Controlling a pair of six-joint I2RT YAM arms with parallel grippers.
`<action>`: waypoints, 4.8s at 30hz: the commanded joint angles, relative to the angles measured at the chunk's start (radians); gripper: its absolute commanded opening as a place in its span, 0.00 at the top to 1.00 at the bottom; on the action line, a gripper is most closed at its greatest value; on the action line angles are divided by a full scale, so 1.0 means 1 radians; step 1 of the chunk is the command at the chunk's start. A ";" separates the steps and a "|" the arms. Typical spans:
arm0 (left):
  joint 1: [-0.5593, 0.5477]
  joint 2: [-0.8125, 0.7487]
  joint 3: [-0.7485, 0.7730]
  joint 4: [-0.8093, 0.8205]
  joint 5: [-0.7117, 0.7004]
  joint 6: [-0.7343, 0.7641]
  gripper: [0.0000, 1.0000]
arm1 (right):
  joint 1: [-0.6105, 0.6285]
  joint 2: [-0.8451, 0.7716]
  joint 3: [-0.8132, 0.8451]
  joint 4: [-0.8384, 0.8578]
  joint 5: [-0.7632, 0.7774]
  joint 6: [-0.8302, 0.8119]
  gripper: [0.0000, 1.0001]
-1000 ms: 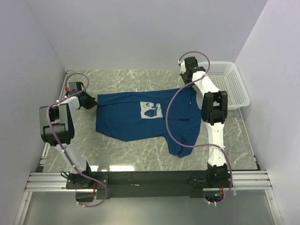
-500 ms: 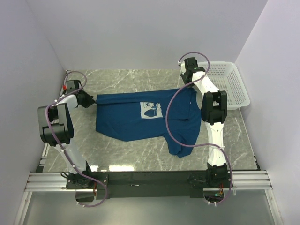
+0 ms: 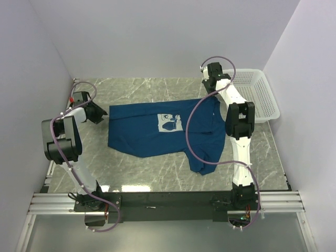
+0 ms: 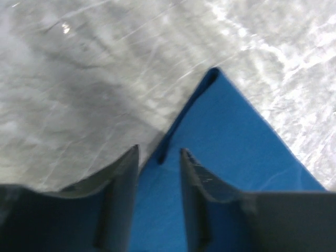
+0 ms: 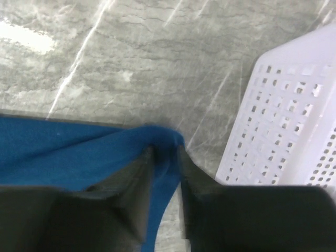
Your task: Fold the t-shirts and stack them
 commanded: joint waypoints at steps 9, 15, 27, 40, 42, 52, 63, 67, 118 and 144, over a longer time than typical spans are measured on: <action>0.131 -0.521 -0.187 0.012 -0.050 -0.011 0.31 | 0.043 -0.115 -0.002 0.013 -0.010 -0.045 0.26; 0.163 -0.707 -0.418 -0.091 0.201 -0.040 0.24 | 0.187 -0.380 -0.283 -0.050 -0.210 -0.218 0.18; 0.096 -0.652 -0.569 -0.299 0.220 -0.041 0.37 | 0.271 -1.279 -1.374 -0.140 -0.811 -0.636 0.18; 0.021 -0.571 -0.541 -0.111 0.293 0.010 0.45 | 0.233 -1.583 -1.610 -0.118 -0.558 -0.547 0.16; 0.003 -0.543 -0.491 -0.187 0.251 0.027 0.44 | 0.221 -1.548 -1.584 -0.141 -0.564 -0.533 0.18; -0.155 -0.345 -0.252 -0.405 0.017 -0.061 0.49 | 0.196 -1.514 -1.603 -0.112 -0.547 -0.504 0.19; -0.255 -0.094 -0.069 -0.530 -0.069 -0.023 0.55 | 0.147 -1.511 -1.608 -0.121 -0.586 -0.527 0.19; -0.269 -0.069 -0.060 -0.540 -0.069 0.004 0.60 | 0.138 -1.508 -1.610 -0.123 -0.592 -0.530 0.19; -0.268 -0.098 -0.052 -0.458 -0.046 0.150 0.87 | 0.150 -1.471 -1.597 -0.172 -0.649 -0.590 0.20; -0.238 -0.380 -0.204 -0.405 0.111 0.176 0.99 | 0.475 -1.316 -1.657 -0.022 -0.512 -0.824 0.44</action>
